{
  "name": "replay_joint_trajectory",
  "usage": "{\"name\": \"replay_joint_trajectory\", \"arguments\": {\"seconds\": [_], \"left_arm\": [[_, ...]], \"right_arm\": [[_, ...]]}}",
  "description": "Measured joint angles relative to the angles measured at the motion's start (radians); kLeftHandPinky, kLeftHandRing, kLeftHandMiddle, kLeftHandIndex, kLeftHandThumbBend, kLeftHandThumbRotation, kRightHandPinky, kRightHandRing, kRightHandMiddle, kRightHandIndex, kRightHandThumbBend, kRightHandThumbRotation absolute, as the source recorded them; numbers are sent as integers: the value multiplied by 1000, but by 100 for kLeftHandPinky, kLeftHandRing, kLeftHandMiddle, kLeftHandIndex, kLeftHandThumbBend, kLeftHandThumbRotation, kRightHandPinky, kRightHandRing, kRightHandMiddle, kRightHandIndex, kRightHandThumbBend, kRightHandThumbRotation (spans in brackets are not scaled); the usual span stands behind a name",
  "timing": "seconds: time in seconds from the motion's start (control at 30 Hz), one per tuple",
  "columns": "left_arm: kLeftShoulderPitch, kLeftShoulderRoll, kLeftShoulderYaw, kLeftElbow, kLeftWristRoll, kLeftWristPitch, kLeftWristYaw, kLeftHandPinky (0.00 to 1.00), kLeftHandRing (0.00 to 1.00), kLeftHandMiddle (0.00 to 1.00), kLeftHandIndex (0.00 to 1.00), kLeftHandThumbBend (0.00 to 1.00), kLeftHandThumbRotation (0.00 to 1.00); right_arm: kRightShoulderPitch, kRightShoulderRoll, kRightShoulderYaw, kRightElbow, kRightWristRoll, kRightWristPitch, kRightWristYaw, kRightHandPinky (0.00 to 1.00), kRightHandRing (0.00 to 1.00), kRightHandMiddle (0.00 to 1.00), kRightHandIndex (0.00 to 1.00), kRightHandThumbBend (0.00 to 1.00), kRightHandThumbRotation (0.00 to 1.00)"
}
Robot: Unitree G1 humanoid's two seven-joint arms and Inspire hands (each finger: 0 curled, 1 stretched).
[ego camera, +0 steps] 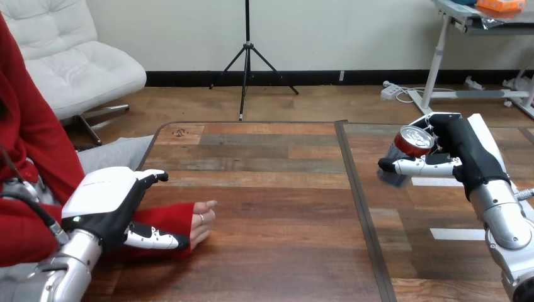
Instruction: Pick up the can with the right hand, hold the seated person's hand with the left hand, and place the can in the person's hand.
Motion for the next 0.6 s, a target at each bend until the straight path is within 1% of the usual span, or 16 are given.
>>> {"name": "replay_joint_trajectory", "arguments": {"seconds": [0.2,0.4,0.6], "left_arm": [[-6,15,-6,0,-19,6,-38,79,82,83,83,100,40],[-7,25,-7,0,-35,8,-68,79,82,83,82,100,38],[-7,30,-8,-3,-45,19,-105,79,82,83,83,100,37]], "right_arm": [[0,0,-1,0,1,0,4,24,28,37,44,88,0],[0,0,-1,0,1,0,5,26,31,39,44,87,0],[0,0,-1,0,1,0,5,26,30,38,44,87,0]]}}
